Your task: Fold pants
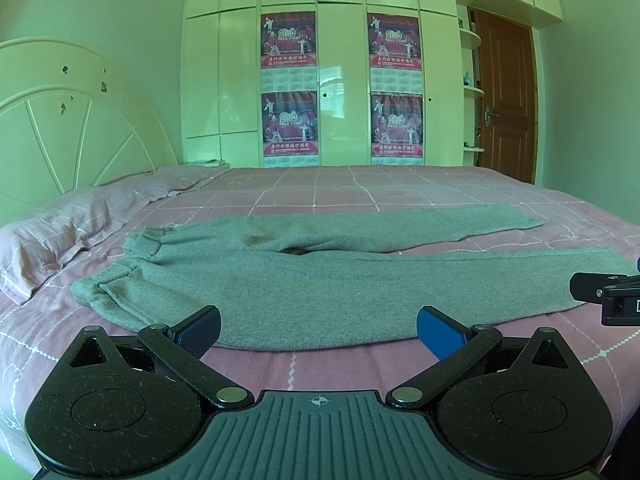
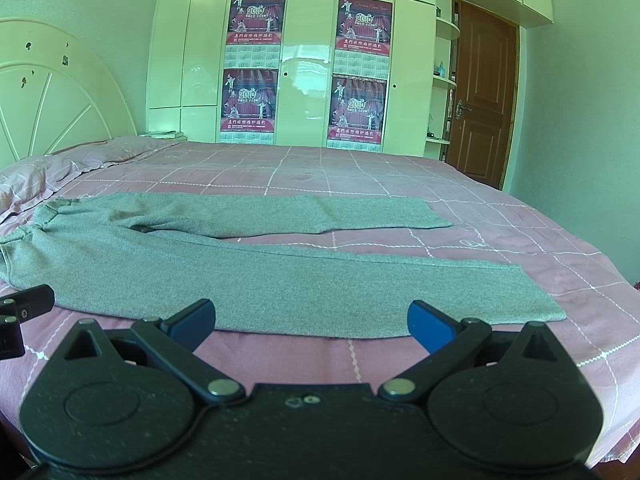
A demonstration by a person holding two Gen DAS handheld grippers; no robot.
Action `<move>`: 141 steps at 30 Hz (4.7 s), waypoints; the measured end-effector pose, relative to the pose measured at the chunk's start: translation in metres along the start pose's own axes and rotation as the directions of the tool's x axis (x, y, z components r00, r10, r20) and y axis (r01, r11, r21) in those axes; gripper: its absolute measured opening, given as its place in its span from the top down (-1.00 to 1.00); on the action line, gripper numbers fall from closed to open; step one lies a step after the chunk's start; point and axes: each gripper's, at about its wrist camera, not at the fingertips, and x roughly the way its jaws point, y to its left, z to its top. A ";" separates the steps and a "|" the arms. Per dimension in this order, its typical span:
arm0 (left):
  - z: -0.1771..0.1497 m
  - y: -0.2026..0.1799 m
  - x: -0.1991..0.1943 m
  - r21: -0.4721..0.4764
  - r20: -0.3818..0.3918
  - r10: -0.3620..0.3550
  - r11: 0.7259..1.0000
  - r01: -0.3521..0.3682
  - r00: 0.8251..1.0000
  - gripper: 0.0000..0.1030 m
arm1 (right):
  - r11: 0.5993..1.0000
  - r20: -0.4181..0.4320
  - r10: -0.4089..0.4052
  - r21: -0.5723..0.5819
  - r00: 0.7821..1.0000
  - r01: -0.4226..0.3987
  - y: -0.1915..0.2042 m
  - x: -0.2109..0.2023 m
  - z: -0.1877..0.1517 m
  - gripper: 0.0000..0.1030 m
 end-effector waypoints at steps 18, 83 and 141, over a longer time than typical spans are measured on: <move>-0.002 -0.001 0.002 0.003 0.003 0.000 1.000 0.000 1.000 -1.00 | 1.000 0.001 0.000 -0.001 1.000 0.000 0.000 0.000 0.000 -0.88; 0.077 0.332 0.474 -0.169 -0.362 -0.340 0.939 0.298 0.868 0.44 | 0.806 -0.338 0.340 -0.377 0.878 -0.457 0.122 0.448 0.181 0.18; -0.004 0.284 0.151 -0.595 -0.099 -0.220 0.795 0.119 0.970 -0.62 | 0.897 -0.165 0.361 -0.206 0.918 -0.390 0.060 0.123 0.065 0.78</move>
